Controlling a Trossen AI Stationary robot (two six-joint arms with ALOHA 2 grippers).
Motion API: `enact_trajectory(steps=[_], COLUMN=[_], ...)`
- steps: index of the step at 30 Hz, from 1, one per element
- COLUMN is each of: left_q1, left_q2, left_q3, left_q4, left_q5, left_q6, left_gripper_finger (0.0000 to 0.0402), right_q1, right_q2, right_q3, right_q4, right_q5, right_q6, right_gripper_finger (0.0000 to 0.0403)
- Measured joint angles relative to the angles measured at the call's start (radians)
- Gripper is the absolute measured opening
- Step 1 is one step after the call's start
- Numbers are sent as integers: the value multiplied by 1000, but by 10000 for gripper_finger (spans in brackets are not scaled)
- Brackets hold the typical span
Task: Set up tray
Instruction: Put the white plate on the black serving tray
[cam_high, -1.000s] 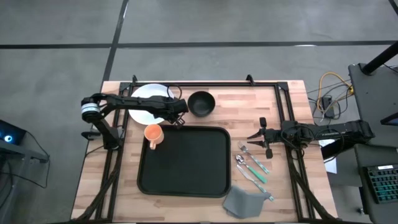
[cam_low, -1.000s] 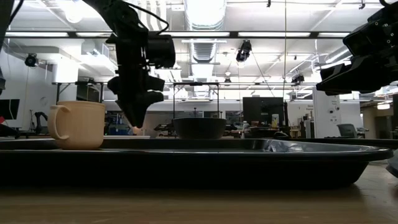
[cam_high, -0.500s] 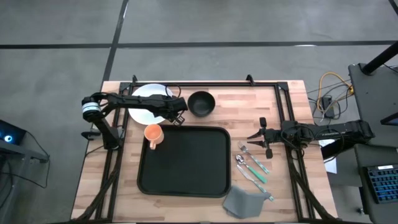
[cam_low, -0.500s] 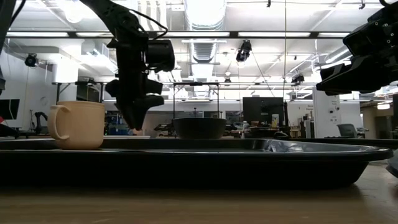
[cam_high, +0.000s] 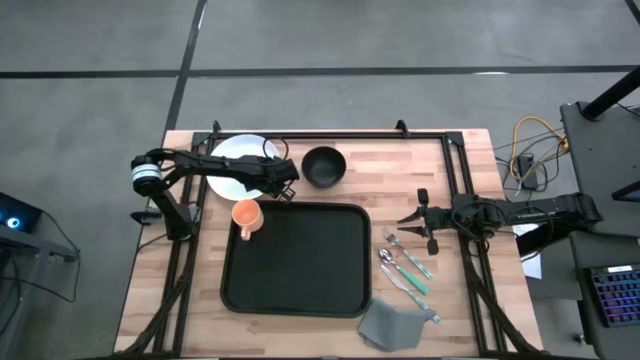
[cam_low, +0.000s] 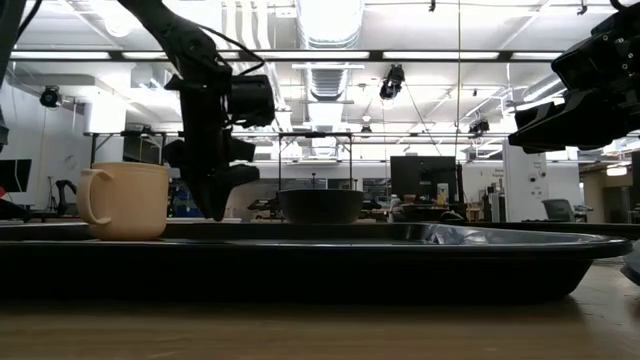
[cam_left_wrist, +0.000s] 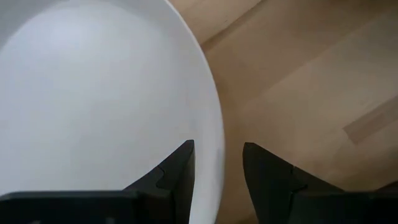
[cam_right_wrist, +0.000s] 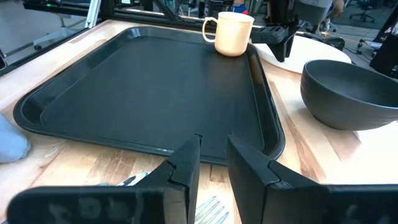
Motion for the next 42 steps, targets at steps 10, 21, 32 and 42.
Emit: enact_trajectory(steps=[10, 21, 32, 42], left_q1=[6, 12, 11, 11], left_q2=[0, 0, 0, 0], left_q3=[-49, -100, -79, -18], left_q4=[49, 76, 75, 66], left_q5=[-1, 0, 17, 16], left_q6=[0, -1, 29, 76], left_gripper_finger=[117, 111, 5, 1], right_q1=[0, 0, 0, 0], right_q2=[0, 0, 0, 0], right_q3=[0, 0, 0, 0], right_q4=[0, 0, 0, 0], right_q5=[0, 0, 0, 0], right_q6=[0, 0, 0, 0], right_gripper_finger=[68, 68, 68, 68])
